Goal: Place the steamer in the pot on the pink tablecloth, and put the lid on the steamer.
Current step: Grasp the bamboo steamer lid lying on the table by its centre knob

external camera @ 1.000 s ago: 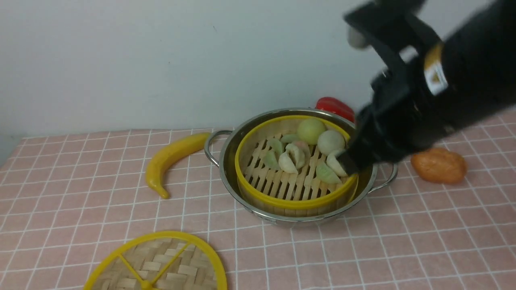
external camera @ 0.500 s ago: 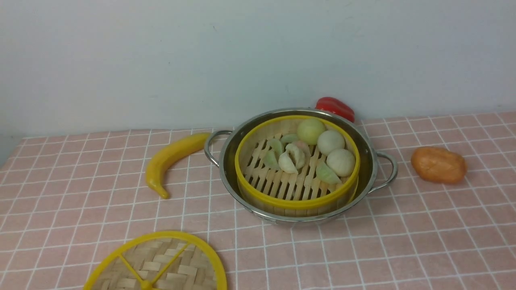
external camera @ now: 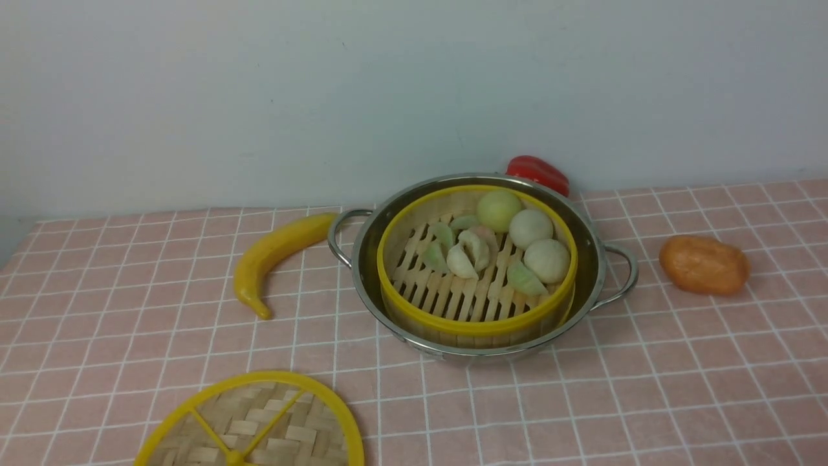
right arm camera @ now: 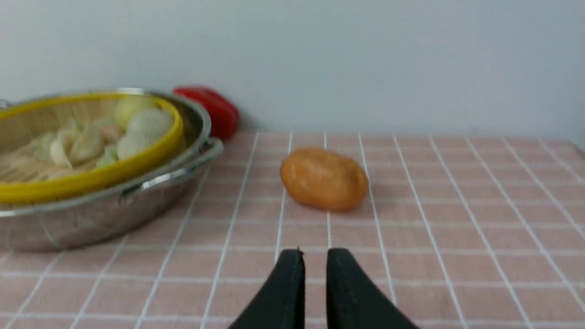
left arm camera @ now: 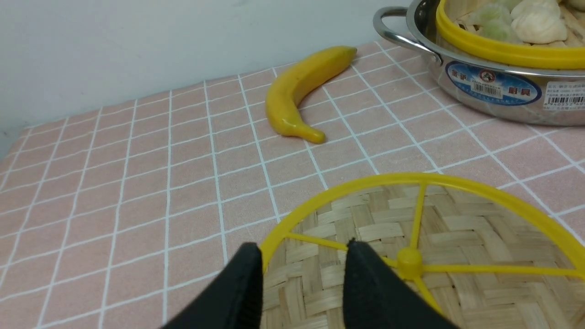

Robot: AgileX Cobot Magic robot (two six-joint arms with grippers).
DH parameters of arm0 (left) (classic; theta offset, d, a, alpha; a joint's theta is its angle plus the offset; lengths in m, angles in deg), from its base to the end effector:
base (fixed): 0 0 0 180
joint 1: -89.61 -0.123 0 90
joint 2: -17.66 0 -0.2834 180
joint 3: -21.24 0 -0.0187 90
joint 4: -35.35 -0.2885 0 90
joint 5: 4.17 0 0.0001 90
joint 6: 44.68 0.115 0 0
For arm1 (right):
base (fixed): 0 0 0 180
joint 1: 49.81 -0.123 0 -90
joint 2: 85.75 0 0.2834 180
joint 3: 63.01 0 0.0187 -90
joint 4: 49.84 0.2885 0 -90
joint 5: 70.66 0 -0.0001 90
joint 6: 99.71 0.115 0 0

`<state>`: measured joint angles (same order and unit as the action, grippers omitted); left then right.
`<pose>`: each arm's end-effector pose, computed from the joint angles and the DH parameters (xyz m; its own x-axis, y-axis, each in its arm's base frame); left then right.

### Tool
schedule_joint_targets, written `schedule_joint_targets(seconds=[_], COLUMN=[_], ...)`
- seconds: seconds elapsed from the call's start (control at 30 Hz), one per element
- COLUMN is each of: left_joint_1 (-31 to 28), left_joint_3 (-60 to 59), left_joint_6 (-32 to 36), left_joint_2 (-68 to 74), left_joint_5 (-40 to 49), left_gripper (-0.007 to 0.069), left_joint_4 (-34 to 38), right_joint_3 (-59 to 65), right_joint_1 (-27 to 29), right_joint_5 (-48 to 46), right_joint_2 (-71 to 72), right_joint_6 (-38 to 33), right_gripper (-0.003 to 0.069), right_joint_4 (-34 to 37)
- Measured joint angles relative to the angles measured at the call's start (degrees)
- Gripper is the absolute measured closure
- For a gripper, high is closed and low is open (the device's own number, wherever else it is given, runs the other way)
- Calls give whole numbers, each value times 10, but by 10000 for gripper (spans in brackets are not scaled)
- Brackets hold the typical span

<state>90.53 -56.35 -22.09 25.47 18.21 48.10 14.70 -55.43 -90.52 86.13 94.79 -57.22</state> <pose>0.1145 -0.0115 0.1692 -0.2738 0.1907 -0.9427 0.1500 0.9766 0.1539 0.1164 0.0064 0.1718 -0.2716 0.1052 -0.9566 -0.0205 0.9931 0.1151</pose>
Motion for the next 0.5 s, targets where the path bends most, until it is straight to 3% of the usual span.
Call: schedule_joint_targets(seconds=[0.5], left_joint_1=[0], left_joint_3=[0], left_joint_6=[0], left_joint_2=[0], left_joint_5=[0], left_gripper=[382], left_joint_4=[0], right_joint_3=[0], right_joint_1=[0], right_joint_5=[0], right_joint_2=[0], right_joint_6=[0], right_gripper=[511], right_joint_4=[23])
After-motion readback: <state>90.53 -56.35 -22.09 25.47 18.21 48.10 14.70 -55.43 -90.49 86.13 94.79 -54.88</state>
